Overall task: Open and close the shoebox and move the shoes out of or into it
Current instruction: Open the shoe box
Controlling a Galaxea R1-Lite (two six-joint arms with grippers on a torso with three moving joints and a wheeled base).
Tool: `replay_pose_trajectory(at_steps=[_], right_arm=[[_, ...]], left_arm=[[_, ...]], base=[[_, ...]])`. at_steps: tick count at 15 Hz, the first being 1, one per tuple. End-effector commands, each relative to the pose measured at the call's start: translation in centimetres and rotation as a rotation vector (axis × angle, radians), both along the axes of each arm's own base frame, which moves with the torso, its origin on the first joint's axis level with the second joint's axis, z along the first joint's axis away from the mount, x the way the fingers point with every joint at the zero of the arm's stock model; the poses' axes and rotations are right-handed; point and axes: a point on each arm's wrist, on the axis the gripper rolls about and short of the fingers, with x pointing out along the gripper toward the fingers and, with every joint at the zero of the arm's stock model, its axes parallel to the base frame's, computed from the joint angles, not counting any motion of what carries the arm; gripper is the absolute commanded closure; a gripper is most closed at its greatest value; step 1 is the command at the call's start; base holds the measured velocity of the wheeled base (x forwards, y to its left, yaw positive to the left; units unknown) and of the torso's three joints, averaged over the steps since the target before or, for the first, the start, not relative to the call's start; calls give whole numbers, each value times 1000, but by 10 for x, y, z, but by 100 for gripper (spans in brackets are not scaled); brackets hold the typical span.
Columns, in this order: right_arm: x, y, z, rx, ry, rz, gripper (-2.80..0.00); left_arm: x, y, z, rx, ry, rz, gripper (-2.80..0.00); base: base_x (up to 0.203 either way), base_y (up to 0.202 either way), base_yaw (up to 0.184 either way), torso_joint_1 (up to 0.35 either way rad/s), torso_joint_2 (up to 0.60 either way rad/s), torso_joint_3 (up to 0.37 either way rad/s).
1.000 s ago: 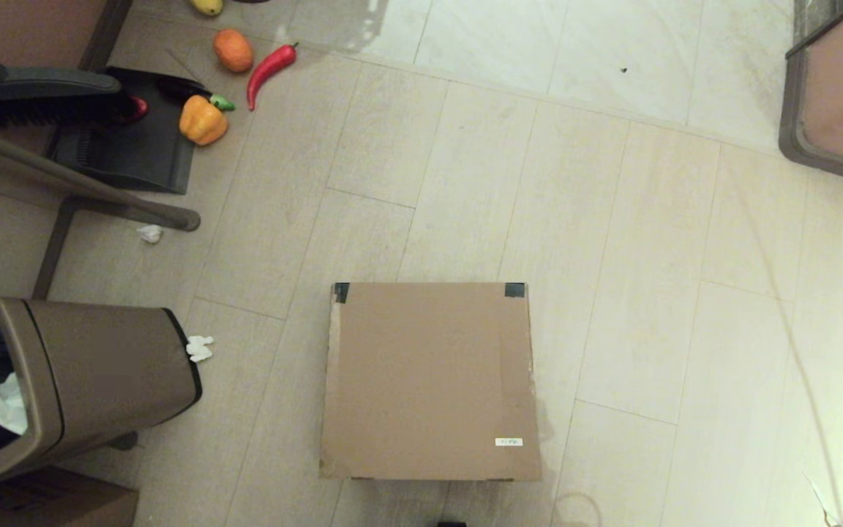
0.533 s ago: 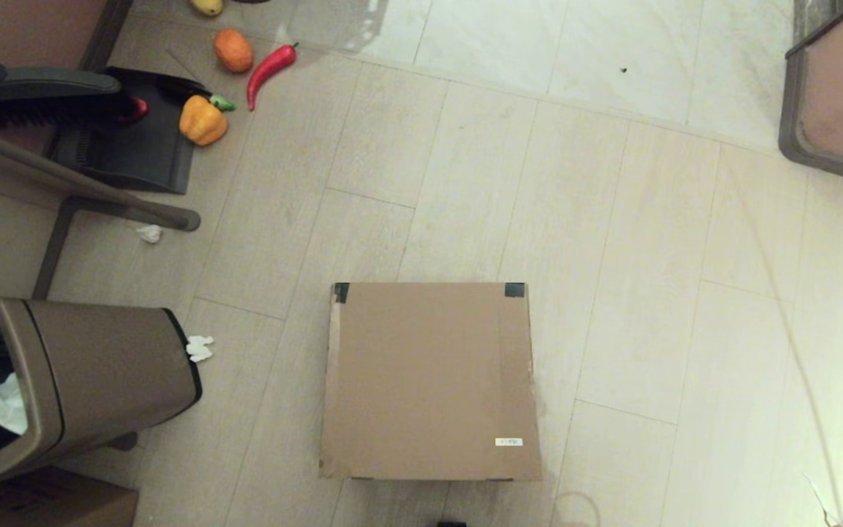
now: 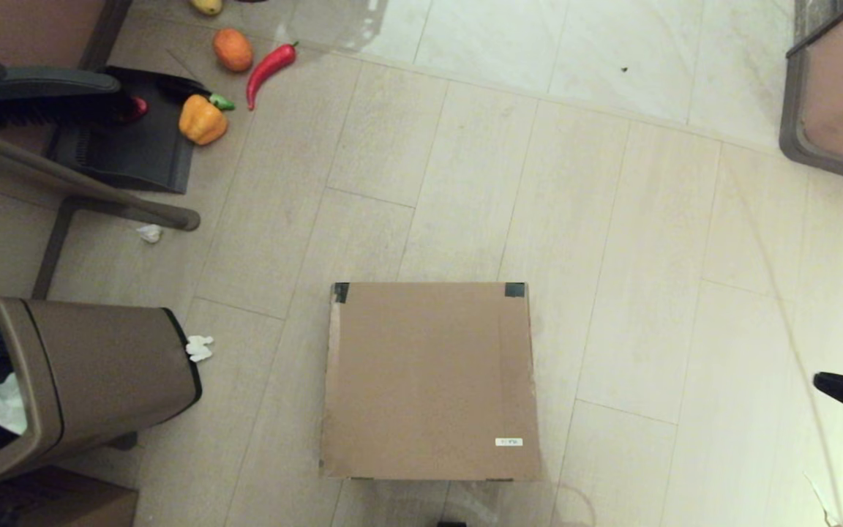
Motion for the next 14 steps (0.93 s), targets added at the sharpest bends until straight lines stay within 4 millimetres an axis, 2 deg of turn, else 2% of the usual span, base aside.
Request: replay_pose_trajectory(at_steps=[1,3,5,7,10,12,14], right_arm=[[63,6,-27,9,207,33,0],[101,19,-51,46,272,81,0],[128,46,-73,81,299,160,0],[150,67,-100,106,328,206,0],[181,86,-148,123,321,233,0],[194,95,-178,128,302,246,0],[202,103,-199,127,302,261,0]], left_arm=[[63,-2,14,-39,241,-25,0],[115,-5,16,-138,372,-77,0],[162,-10,0,-220,488,-113,0],[202,-16,-24,-263,551,-150,0],[247,-29,-59,-270,517,-190,0],[270,-40,-84,-245,486,-177,0],[287,-50,-112,-208,475,-121,0]], base=[[0,0,0,0,0,0],[0,0,0,0,0,0],[0,0,0,0,0,0],[0,0,0,0,0,0],[0,0,0,0,0,0],[0,0,0,0,0,0],[0,0,0,0,0,0]])
